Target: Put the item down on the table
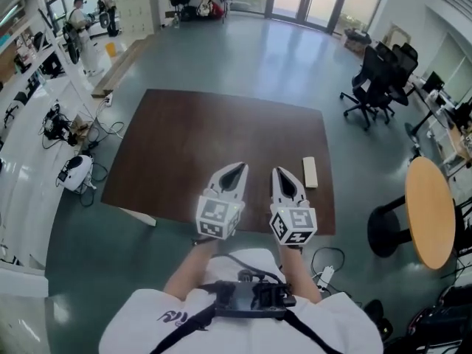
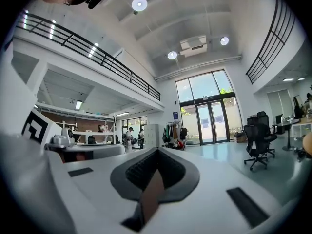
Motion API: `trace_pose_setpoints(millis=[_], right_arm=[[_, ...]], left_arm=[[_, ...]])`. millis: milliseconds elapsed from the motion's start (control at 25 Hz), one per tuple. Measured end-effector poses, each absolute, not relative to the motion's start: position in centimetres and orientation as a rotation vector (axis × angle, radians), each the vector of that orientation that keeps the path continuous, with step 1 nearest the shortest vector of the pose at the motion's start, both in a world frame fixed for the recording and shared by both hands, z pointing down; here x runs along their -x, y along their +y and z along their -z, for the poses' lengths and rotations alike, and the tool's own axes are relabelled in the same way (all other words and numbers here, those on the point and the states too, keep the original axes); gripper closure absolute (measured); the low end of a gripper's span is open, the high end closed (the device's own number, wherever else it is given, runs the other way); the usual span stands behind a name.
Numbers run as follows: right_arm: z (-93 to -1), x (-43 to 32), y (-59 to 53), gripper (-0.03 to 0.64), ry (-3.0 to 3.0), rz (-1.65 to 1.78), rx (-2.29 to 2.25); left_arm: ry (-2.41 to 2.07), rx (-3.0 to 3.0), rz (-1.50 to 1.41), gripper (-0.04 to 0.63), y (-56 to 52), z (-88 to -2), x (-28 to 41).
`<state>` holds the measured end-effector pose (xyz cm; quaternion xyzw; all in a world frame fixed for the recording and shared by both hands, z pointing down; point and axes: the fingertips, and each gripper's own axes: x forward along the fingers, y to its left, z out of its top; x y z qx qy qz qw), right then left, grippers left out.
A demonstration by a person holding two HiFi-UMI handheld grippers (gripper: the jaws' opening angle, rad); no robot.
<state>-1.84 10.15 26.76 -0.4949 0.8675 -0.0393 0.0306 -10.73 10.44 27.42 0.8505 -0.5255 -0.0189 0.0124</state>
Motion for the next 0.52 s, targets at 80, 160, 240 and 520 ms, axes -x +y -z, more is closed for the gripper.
trace_pose_setpoints(millis=[80,160,240,520], right_arm=[[-27.0,3.0,11.0,0.612,2.682,0.12,1.517],[-28.8,3.4,11.4,0.612,2.691,0.116,1.517],[-29.8,3.1,11.2,0.612,2.681,0.132,1.523],[-29.7,2.1,9.6,0.612,2.665,0.103,1.551]], left_arm=[[-1.647,-2.646,0.07,0.583,11.0,-27.5,11.7],[-1.648,-2.64,0.082,0.583,11.3,-29.1,11.9],[-1.629,-2.642,0.069,0.583,11.4,-30.4,11.4],[-1.618,-2.635,0.102,0.583,10.2,-30.9,11.4]])
